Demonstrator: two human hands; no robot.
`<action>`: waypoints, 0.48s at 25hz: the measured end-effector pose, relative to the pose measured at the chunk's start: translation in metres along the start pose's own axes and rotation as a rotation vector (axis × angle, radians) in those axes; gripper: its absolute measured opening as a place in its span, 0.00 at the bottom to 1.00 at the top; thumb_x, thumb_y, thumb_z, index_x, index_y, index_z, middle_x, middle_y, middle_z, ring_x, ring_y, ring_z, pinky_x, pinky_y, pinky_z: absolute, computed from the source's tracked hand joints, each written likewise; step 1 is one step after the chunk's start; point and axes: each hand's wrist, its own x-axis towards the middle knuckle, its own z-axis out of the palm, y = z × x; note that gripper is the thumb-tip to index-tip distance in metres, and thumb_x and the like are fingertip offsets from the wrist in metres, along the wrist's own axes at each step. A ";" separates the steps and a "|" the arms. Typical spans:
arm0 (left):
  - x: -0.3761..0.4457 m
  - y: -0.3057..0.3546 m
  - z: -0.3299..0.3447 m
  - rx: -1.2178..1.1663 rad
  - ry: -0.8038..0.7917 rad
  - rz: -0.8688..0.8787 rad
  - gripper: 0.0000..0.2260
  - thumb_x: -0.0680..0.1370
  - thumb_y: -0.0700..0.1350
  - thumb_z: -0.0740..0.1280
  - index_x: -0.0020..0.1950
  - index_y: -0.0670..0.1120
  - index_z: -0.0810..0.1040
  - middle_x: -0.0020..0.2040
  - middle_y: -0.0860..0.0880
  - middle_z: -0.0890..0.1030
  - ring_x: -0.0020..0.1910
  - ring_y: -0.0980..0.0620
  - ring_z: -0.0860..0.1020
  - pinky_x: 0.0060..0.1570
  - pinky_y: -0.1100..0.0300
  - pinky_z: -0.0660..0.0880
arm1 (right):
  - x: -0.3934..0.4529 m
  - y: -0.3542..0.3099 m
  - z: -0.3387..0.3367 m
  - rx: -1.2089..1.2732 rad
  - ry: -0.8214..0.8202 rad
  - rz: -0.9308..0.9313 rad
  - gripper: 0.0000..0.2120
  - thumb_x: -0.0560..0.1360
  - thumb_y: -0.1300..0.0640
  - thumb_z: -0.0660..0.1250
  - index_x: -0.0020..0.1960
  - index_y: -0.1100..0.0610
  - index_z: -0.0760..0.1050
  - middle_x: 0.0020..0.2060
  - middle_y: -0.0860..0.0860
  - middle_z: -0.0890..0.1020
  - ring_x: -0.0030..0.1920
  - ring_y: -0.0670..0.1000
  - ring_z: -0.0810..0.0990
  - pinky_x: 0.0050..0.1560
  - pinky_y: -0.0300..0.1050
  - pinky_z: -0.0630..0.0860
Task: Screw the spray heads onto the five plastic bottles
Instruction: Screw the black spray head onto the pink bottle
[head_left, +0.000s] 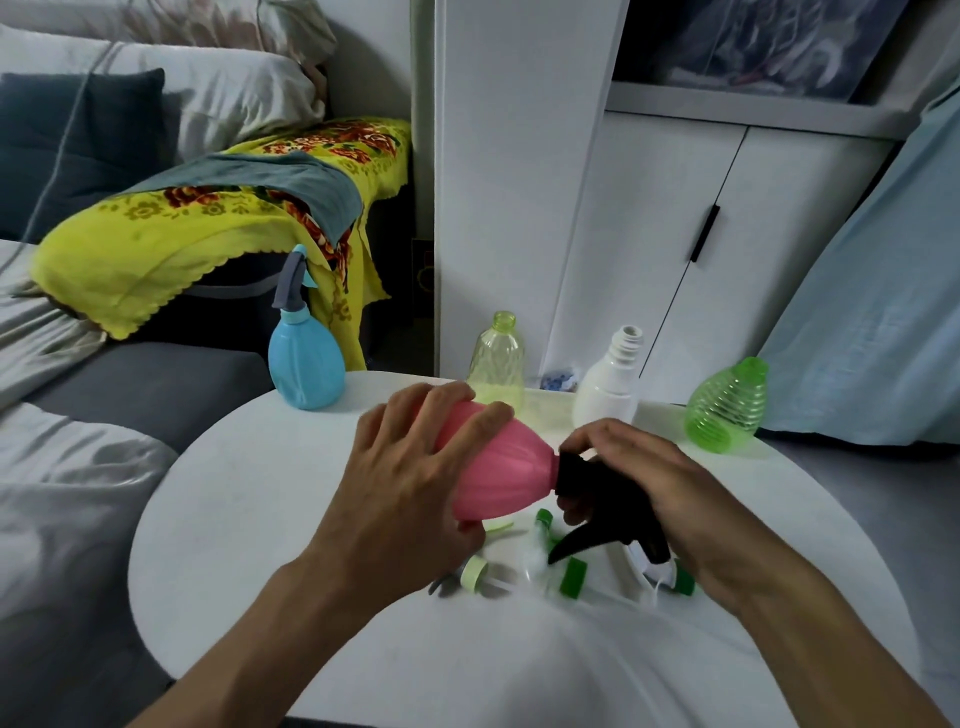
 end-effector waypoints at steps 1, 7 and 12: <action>0.000 -0.001 0.000 -0.053 -0.032 -0.023 0.43 0.59 0.53 0.80 0.71 0.51 0.69 0.67 0.45 0.74 0.65 0.41 0.71 0.58 0.41 0.75 | -0.001 -0.001 -0.006 0.030 -0.070 0.019 0.17 0.81 0.47 0.58 0.55 0.56 0.81 0.46 0.64 0.85 0.47 0.64 0.85 0.52 0.61 0.77; 0.003 -0.010 -0.002 -0.311 -0.099 -0.024 0.42 0.60 0.56 0.79 0.72 0.56 0.67 0.67 0.54 0.70 0.63 0.52 0.68 0.59 0.53 0.75 | -0.013 -0.009 -0.028 0.126 -0.425 0.005 0.33 0.66 0.65 0.57 0.72 0.57 0.69 0.61 0.67 0.79 0.54 0.65 0.80 0.57 0.59 0.74; 0.001 -0.010 0.002 -0.324 -0.111 -0.015 0.43 0.60 0.56 0.79 0.73 0.54 0.67 0.67 0.52 0.71 0.62 0.50 0.70 0.57 0.50 0.77 | -0.018 -0.003 -0.023 -0.227 -0.322 -0.083 0.23 0.78 0.54 0.65 0.72 0.47 0.67 0.52 0.55 0.87 0.50 0.58 0.84 0.54 0.54 0.77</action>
